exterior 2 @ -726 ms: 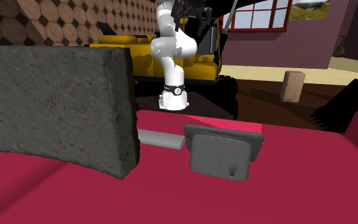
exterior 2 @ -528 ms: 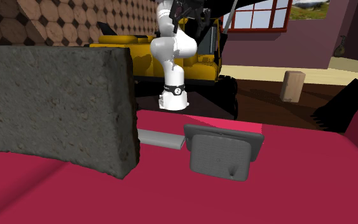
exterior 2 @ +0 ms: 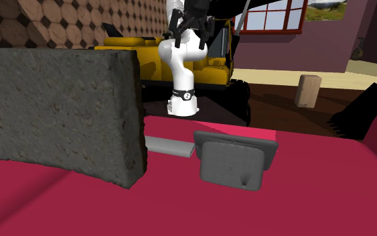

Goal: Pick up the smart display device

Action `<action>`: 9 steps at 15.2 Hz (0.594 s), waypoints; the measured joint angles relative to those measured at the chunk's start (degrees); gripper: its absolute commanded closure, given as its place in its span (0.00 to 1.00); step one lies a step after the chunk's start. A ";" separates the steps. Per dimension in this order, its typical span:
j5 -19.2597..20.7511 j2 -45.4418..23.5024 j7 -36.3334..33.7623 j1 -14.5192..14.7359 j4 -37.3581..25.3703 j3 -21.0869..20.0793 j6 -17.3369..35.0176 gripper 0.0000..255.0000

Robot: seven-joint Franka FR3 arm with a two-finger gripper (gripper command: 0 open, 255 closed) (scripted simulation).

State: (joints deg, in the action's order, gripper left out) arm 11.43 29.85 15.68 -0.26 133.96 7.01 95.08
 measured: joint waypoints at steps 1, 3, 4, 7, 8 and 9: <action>-0.02 -2.01 1.93 0.28 -1.07 0.83 1.19 0.00; -0.22 -6.47 5.96 0.78 -3.44 2.54 3.71 0.00; -0.45 -8.38 7.92 1.04 -4.59 3.23 4.65 0.00; -1.70 -15.63 14.27 1.70 -8.93 5.40 8.08 0.00; -2.24 -17.67 16.34 1.85 -10.14 5.94 9.02 0.00; -2.80 -19.43 18.42 1.98 -11.39 6.40 9.62 0.00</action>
State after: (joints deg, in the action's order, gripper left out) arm 8.63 10.42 34.10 1.72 122.57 13.42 104.69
